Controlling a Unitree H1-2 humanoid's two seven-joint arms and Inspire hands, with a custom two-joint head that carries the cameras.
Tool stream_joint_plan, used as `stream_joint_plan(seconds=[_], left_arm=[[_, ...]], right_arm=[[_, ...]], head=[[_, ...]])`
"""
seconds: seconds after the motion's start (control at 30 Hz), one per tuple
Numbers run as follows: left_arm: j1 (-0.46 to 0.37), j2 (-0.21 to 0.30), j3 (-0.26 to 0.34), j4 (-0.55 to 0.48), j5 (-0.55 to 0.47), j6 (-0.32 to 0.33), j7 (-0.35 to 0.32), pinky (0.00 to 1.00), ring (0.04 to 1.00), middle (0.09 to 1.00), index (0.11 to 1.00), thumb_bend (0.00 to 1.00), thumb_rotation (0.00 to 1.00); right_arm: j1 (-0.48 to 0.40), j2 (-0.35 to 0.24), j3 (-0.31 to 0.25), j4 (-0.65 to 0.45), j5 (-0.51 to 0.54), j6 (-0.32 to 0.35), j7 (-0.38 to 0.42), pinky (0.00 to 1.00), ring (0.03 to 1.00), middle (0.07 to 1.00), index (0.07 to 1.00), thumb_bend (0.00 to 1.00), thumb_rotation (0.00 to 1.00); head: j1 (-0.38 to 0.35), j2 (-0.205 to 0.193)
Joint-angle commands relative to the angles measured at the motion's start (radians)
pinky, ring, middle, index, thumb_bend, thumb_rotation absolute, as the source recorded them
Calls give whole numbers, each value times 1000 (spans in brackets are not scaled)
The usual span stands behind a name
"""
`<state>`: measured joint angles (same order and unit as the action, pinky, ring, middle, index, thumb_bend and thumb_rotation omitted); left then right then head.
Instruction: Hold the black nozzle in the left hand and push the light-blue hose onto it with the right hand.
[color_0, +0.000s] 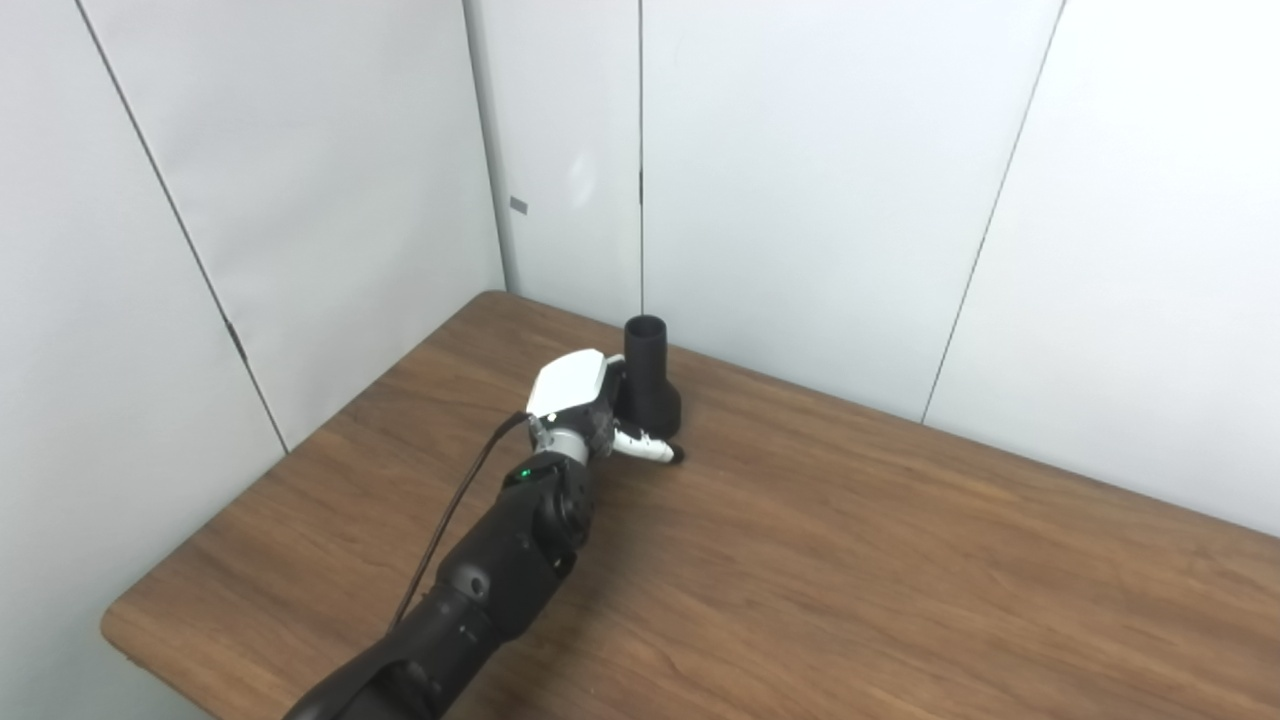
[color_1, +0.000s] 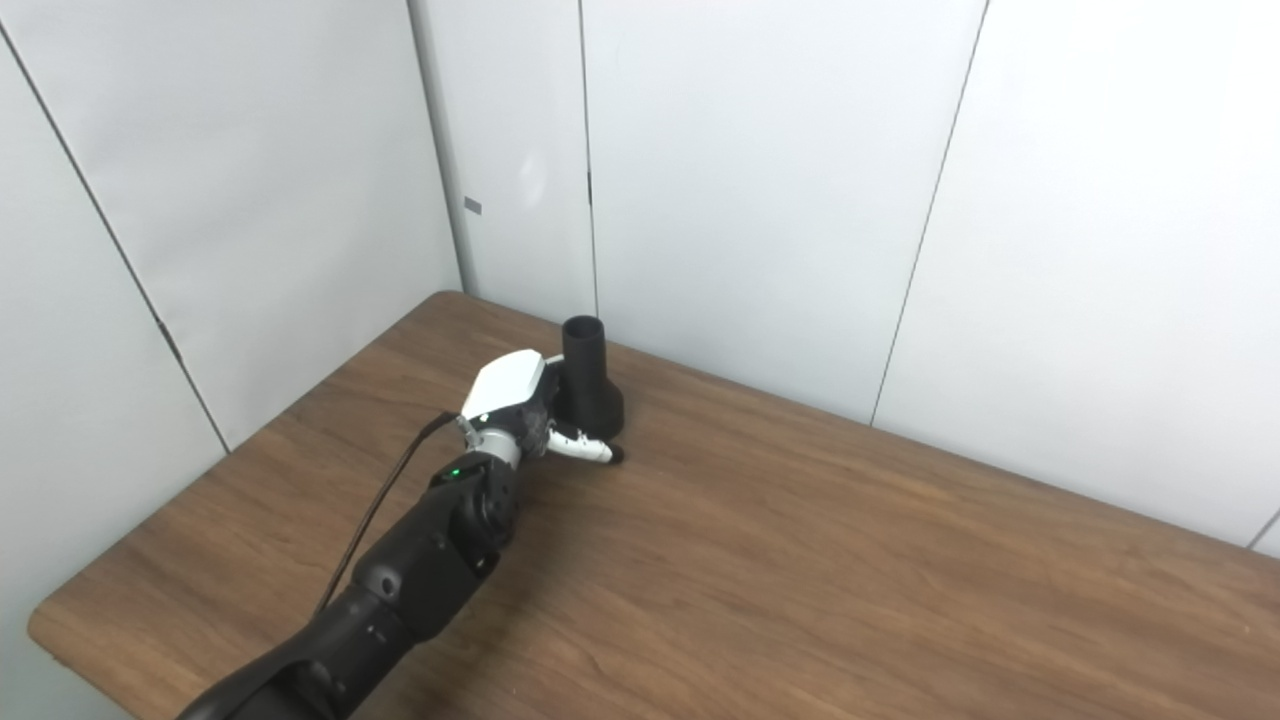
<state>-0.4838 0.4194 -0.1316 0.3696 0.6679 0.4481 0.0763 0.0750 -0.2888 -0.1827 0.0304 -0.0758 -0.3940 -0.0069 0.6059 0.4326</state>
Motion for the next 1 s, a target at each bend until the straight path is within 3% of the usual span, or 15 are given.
stream_joint_plan(seconds=[0.0, 0.03, 0.13, 0.37, 0.47, 0.5, 0.53, 0.57, 0.63, 0.73, 0.97], left_arm=[[5, -3, -12, 34, -13, 19, -40, 736, 732, 754, 770, 984, 127], [4, -5, -9, 37, -10, 19, -39, 728, 725, 748, 763, 984, 120], [3, -9, -10, 41, 5, 20, -32, 577, 650, 687, 721, 980, 122], [0, -9, -54, 69, 68, 13, 49, 504, 592, 611, 647, 955, 90], [2, -2, -77, 76, 90, -7, 81, 380, 456, 519, 610, 916, 27], [3, 0, -82, 81, 93, -17, 92, 360, 434, 507, 605, 889, 17], [3, 3, -86, 88, 92, -34, 106, 335, 407, 495, 596, 725, 8], [5, 5, -89, 95, 90, -51, 120, 312, 384, 458, 565, 624, 4], [5, 8, -95, 106, 88, -71, 135, 266, 333, 415, 529, 540, 0], [5, 18, -105, 117, 83, -103, 144, 262, 327, 405, 513, 521, 0], [11, 39, -140, 148, 100, -202, 212, 161, 209, 470, 486, 526, 0]], right_arm=[[6, 5, -1, -17, 17, -9, -2, 452, 453, 570, 490, 490, 0], [6, 5, -1, -16, 17, -11, -3, 459, 454, 569, 489, 490, 0], [6, 6, -3, -16, 23, -10, -3, 479, 455, 567, 487, 491, 0], [5, 3, -3, -16, 10, -19, -7, 522, 463, 574, 480, 490, 0], [3, 4, -4, -10, 10, -25, -8, 518, 461, 571, 481, 490, 0], [3, 4, -4, -11, 8, -24, -9, 521, 462, 571, 480, 491, 0], [2, 5, -3, -12, 6, -23, -10, 518, 461, 569, 480, 491, 0], [2, 5, -3, -12, 4, -22, -9, 511, 460, 567, 481, 490, 0], [2, 5, -2, -13, -3, -16, -10, 483, 455, 558, 484, 490, 0], [0, 8, -2, -13, 4, -7, -8, 412, 439, 545, 498, 489, 0], [-2, 8, -1, -13, 1, -1, -8, 420, 437, 540, 500, 489, 0]], head=[[-1, 1], [-1, 1], [0, 5], [1, 2], [0, 3], [1, 3], [1, 2], [1, 2], [0, 1], [-2, -3], [-4, -6]])
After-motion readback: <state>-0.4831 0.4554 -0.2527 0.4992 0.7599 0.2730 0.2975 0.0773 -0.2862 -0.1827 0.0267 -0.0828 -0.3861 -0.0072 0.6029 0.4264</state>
